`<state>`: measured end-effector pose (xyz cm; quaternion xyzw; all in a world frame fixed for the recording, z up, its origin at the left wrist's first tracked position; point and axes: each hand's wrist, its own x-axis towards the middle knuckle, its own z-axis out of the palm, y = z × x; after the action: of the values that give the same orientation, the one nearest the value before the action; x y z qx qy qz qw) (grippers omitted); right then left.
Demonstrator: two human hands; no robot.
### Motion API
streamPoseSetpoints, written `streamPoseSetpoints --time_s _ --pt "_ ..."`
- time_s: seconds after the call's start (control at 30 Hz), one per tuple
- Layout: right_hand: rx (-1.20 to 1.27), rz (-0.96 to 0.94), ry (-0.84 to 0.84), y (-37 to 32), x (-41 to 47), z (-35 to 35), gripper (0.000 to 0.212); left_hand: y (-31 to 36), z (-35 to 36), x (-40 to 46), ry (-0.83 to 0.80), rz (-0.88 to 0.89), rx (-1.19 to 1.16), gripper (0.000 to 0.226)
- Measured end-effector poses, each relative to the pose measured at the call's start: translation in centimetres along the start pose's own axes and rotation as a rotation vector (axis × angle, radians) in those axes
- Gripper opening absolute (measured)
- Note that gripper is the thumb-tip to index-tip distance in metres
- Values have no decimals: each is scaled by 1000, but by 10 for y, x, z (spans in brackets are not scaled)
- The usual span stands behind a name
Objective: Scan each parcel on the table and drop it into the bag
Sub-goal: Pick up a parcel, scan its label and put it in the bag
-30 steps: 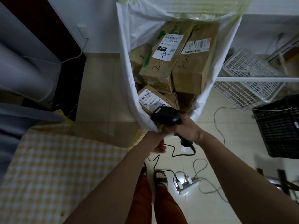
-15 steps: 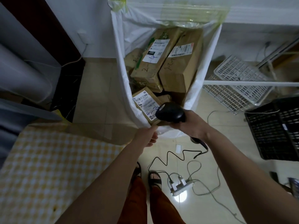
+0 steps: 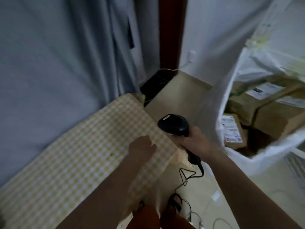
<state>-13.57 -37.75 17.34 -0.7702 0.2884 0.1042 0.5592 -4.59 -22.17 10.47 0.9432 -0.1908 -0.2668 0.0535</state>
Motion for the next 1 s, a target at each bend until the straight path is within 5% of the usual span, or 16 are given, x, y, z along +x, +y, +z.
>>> streamPoseSetpoints --time_s 0.5,1.0 --pt "-160 -138 -513 -97 -61 295 18 -323 27 -188 80 -622 -292 36" --pt "-336 -184 -793 -124 -178 566 10 -562 124 -365 24 -912 -505 53"
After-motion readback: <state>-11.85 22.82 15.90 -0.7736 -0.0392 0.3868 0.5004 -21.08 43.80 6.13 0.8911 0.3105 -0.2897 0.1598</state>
